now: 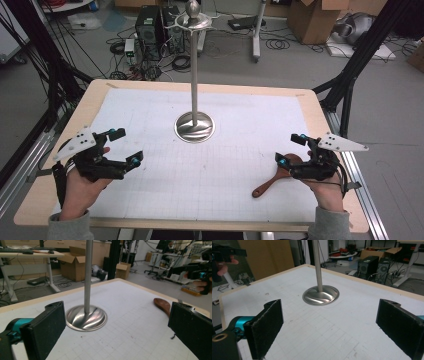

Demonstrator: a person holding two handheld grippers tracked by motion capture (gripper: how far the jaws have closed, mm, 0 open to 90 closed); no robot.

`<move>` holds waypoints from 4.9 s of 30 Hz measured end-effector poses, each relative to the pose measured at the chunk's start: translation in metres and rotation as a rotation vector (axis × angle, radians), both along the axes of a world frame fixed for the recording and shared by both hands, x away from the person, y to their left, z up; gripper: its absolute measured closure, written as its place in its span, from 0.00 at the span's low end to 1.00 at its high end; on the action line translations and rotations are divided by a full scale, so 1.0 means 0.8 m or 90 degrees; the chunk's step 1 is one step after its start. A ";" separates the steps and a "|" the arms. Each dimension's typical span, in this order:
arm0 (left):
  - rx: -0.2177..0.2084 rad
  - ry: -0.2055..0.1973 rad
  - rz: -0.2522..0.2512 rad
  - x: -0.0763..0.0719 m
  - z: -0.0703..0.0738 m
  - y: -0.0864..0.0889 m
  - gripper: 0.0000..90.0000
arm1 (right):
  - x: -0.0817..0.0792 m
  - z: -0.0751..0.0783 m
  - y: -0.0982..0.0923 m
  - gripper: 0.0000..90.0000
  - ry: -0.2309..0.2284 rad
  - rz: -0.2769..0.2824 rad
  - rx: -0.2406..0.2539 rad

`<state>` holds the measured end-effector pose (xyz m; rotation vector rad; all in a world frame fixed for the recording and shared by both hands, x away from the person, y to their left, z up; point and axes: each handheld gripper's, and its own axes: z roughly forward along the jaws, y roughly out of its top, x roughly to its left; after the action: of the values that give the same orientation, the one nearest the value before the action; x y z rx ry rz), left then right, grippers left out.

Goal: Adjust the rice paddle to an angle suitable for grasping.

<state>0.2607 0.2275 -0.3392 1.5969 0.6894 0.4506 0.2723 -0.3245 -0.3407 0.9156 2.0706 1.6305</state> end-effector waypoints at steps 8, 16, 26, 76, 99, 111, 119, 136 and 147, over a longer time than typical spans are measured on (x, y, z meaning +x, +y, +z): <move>0.014 0.007 0.003 0.003 -0.005 -0.005 0.02 | -0.008 -0.007 -0.004 0.19 -0.025 -0.021 0.003; 0.018 0.016 0.007 0.008 -0.009 -0.003 0.02 | -0.021 -0.023 -0.012 0.63 -0.015 0.008 -0.006; 0.021 0.020 0.012 0.011 -0.011 -0.002 0.02 | -0.039 -0.041 -0.020 0.99 -0.002 0.031 -0.045; 0.032 0.037 0.053 0.003 -0.018 0.019 0.02 | 0.017 -0.131 0.046 0.99 0.176 0.081 -0.215; 0.032 0.048 0.069 -0.001 -0.025 0.032 0.02 | 0.076 -0.121 0.063 0.99 0.223 0.064 -0.227; 0.017 0.053 0.077 -0.006 -0.027 0.042 0.02 | 0.106 -0.119 0.064 0.99 0.255 0.028 -0.235; 0.020 0.058 0.076 -0.003 -0.030 0.042 0.02 | 0.126 -0.117 0.059 1.00 0.262 -0.010 -0.235; 0.021 0.060 0.074 -0.003 -0.031 0.042 0.02 | 0.130 -0.105 0.045 1.00 0.211 -0.020 -0.202; 0.017 0.060 0.077 -0.005 -0.031 0.042 0.02 | 0.127 -0.072 0.039 0.57 0.153 0.045 -0.227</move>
<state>0.2570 0.2611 -0.3640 1.6160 0.8577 0.4762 0.3737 -0.2934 -0.3982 0.9578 2.4750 1.1689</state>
